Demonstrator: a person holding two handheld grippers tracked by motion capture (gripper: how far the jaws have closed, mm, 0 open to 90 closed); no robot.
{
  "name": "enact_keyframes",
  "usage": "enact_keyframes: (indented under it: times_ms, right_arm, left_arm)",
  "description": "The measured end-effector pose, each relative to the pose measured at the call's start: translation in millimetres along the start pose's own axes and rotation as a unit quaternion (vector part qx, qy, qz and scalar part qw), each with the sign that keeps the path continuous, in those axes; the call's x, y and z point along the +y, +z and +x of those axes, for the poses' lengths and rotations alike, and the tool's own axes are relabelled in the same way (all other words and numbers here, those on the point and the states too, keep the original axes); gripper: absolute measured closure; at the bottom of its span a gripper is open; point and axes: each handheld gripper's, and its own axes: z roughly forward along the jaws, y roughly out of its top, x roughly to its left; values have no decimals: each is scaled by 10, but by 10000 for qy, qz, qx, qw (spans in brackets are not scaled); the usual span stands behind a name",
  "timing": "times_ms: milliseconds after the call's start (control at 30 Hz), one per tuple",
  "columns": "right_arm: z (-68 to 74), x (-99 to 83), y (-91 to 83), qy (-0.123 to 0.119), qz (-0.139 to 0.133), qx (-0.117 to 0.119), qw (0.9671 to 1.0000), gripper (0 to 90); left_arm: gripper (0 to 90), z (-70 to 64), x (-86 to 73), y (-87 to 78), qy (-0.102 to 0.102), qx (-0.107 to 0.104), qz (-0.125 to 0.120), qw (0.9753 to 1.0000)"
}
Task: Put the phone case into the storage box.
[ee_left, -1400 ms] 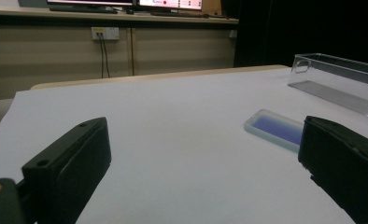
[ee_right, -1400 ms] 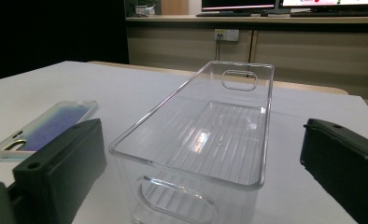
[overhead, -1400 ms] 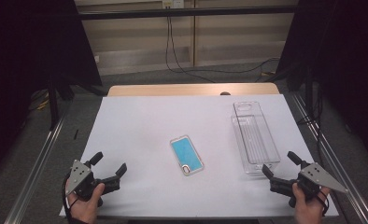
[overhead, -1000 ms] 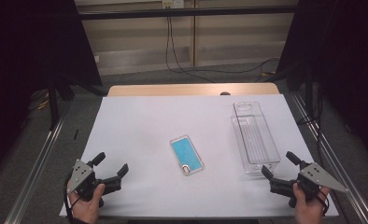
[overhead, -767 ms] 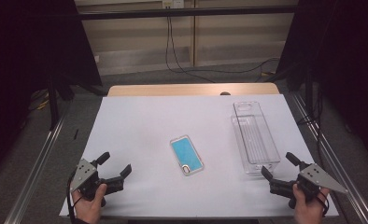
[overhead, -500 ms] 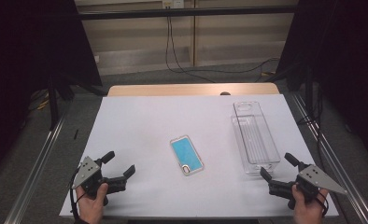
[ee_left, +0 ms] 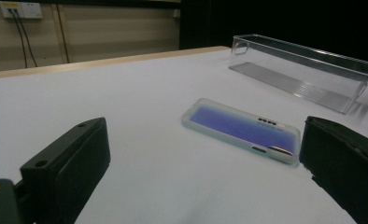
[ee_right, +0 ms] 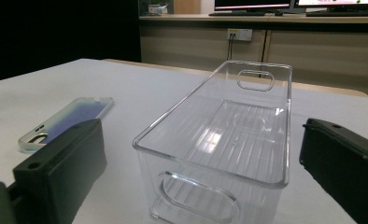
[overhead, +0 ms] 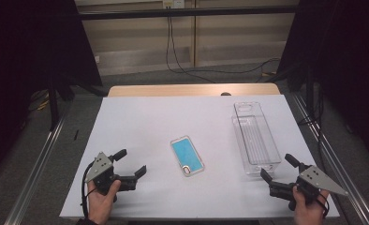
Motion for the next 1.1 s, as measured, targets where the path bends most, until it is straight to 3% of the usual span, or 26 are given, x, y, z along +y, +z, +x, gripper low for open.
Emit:
enact_keyframes:
  times_ms: [200,233,800,967,1100]
  right_arm:
    - [1,0,0,-22,5,10,10000,0]
    - [3,1,1,-18,2,16,10000,0]
    - [17,-2,0,-27,-6,59,10000,0]
    - [23,-2,-1,-40,1,71,10000,0]
    - [25,-2,-2,-25,-9,71,10000,0]
  left_arm:
    - [14,6,32,78,62,9,-67,10000]
    - [14,-2,50,112,141,-36,-66,9999]
    - [26,-93,159,452,255,-318,-2,9992]
    - [27,-171,245,544,298,-448,-95,9985]
    - [28,-161,259,598,330,-438,-61,9985]
